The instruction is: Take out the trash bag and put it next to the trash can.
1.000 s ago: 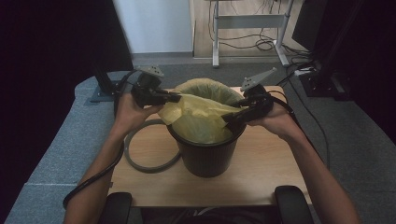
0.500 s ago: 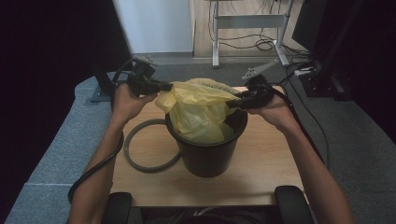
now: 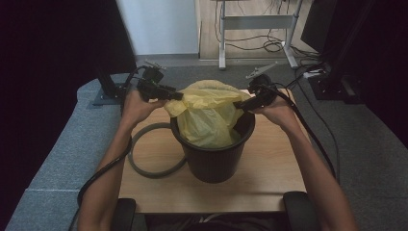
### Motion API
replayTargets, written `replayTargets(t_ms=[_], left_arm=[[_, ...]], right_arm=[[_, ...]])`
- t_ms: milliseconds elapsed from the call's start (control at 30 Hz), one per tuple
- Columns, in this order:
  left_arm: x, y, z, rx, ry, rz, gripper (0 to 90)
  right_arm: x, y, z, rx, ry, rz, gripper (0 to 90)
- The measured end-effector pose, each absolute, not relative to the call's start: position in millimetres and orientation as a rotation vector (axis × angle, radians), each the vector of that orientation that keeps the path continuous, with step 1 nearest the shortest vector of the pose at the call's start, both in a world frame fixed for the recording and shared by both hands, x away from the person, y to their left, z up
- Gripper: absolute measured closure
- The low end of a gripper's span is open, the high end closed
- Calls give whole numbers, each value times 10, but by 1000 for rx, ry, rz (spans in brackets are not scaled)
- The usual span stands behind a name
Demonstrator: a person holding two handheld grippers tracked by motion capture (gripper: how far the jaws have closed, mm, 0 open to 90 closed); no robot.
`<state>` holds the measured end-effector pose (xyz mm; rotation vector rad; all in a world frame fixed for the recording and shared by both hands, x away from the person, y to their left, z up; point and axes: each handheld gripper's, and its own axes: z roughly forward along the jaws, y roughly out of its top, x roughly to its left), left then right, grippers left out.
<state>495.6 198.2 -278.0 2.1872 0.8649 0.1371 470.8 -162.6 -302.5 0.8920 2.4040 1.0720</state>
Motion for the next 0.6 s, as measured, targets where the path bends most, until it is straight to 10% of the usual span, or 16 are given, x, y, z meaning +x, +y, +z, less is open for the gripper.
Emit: replayTargets(t_ms=[400,600], left_arm=[[5014,1825,-2806,2250,859,64,575],[4913,1734,-2734,2277,831,163,766]], right_arm=[[4853,-1580,-3076,919,2453,1074,651],[4796,-1530,-2956,868,2401,1058,758]])
